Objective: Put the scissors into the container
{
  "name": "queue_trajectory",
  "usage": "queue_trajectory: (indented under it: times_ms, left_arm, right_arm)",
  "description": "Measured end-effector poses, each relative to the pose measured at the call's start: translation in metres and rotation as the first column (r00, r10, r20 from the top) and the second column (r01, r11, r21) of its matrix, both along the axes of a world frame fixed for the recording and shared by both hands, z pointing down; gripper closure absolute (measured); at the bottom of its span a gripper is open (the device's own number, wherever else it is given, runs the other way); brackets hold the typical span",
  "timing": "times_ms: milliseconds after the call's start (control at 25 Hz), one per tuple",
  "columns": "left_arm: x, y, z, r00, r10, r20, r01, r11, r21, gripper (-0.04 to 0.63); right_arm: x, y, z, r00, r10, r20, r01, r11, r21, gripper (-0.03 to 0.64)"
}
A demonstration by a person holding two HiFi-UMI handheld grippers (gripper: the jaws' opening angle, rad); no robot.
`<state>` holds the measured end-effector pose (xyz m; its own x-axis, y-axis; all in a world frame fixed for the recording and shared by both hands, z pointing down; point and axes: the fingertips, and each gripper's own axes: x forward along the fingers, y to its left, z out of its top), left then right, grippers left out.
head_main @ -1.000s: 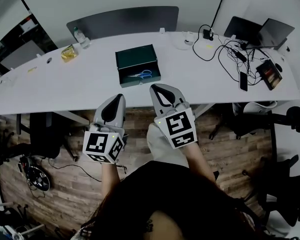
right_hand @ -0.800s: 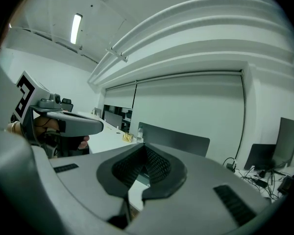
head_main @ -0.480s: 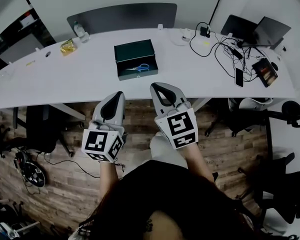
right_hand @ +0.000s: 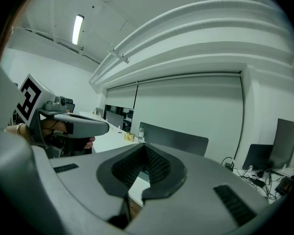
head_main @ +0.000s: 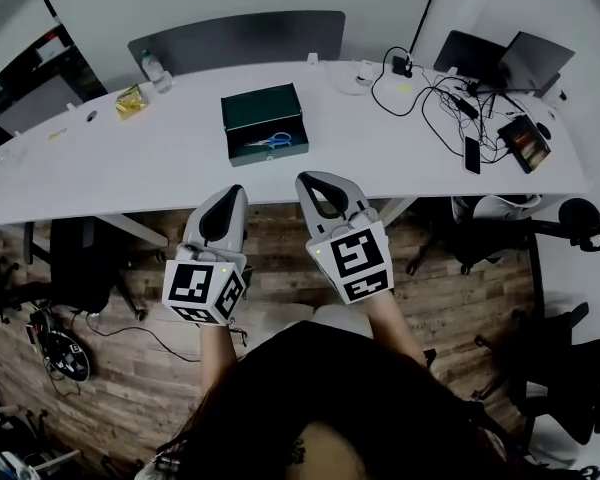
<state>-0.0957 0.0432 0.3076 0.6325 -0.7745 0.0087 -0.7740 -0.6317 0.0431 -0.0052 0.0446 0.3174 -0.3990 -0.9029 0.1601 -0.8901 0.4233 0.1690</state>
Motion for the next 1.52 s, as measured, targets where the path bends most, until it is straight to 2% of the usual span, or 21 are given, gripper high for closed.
queue_trajectory:
  times_ms: [920, 1120, 1520]
  left_arm:
    - [0.046, 0.042, -0.002, 1.000, -0.005, 0.013, 0.005, 1.000, -0.015, 0.584]
    - [0.050, 0.052, 0.002, 1.000, -0.007, 0.017, 0.008, 1.000, -0.027, 0.584]
    - [0.053, 0.079, 0.011, 1.000, -0.023, 0.008, 0.024, 0.999, -0.041, 0.584]
  right_arm:
    - [0.039, 0.043, -0.006, 1.000, -0.025, 0.012, 0.025, 1.000, -0.011, 0.609]
    - [0.040, 0.056, -0.006, 0.997, -0.047, 0.057, 0.048, 0.999, -0.022, 0.609]
    - [0.044, 0.081, 0.000, 0.997, -0.061, 0.056, 0.063, 0.998, -0.026, 0.609]
